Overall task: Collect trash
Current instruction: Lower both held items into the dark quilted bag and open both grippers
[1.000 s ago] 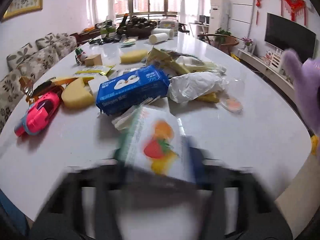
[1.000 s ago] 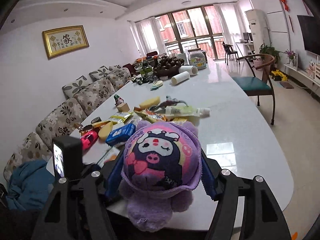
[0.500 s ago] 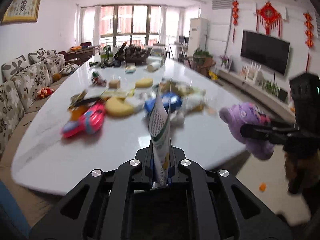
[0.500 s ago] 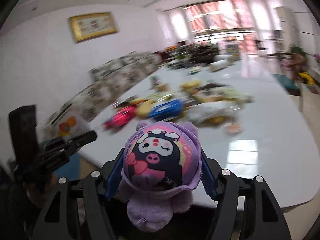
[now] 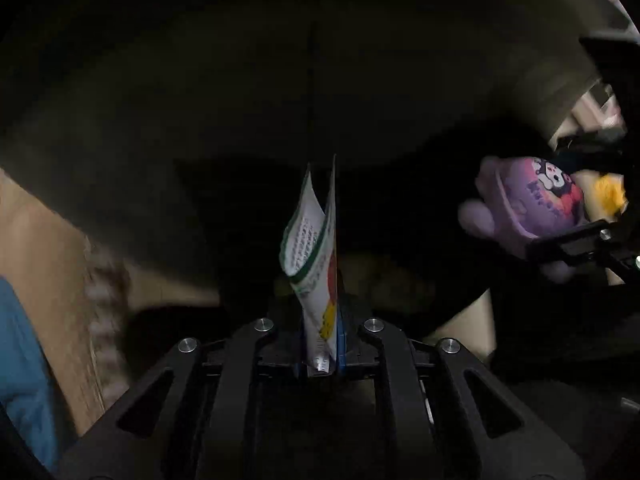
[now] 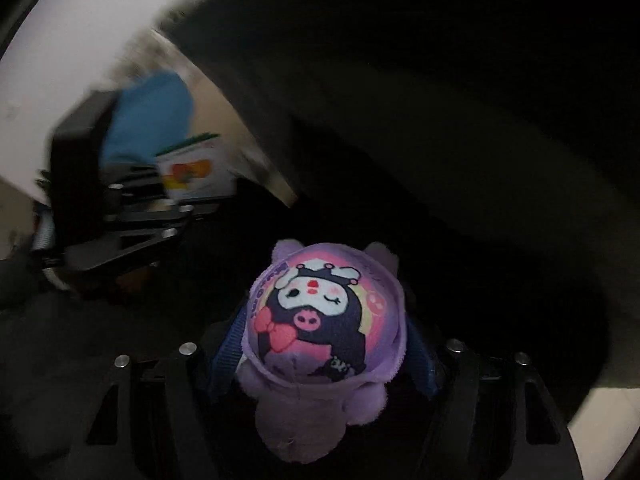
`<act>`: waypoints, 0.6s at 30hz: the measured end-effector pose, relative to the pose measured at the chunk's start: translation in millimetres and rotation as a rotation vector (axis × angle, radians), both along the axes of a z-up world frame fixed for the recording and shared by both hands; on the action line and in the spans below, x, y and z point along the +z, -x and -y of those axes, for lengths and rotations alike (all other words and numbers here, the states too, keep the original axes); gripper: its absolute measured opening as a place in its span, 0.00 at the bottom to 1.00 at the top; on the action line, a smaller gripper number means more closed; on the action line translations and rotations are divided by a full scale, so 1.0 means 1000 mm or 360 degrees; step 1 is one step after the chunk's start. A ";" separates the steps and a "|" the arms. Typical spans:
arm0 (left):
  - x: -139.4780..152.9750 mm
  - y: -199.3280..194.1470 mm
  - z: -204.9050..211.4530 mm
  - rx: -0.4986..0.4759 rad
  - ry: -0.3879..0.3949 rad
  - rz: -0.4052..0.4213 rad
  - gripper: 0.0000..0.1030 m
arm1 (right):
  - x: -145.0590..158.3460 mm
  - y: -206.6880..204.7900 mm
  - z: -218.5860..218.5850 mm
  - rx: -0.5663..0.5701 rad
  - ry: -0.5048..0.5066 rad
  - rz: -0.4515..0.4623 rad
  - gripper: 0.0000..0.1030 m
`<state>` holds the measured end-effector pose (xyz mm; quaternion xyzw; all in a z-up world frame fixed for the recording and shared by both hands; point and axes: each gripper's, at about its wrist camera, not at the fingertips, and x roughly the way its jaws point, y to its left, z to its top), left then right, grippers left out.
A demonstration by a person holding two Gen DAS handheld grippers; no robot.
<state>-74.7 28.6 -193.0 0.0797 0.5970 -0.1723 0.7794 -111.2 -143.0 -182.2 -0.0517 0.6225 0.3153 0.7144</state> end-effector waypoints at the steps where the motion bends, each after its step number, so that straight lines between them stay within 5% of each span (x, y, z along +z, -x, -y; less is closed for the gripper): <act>1: -0.012 -0.004 -0.002 0.0017 -0.0014 -0.0062 0.09 | -0.018 -0.007 -0.002 -0.0010 0.0071 -0.0026 0.73; 5: -0.050 -0.016 -0.013 0.0108 0.0003 -0.0273 0.09 | -0.037 -0.015 0.002 -0.0071 0.0110 -0.0110 0.73; 9: -0.031 -0.015 -0.021 0.0119 0.0022 -0.0223 0.15 | 0.022 0.010 0.009 -0.0031 0.0005 0.0064 0.73; 11: -0.007 -0.011 -0.021 0.0074 0.0081 -0.0140 0.28 | 0.068 0.024 0.018 -0.0011 -0.0110 0.0202 0.75; 13: 0.009 -0.011 -0.015 0.0013 0.0118 -0.0086 0.77 | 0.120 0.030 0.035 -0.0038 -0.0199 0.0404 0.86; 18: 0.000 -0.021 -0.003 -0.0004 0.0088 -0.0097 0.84 | 0.177 0.004 0.075 -0.0253 -0.0214 0.0668 0.87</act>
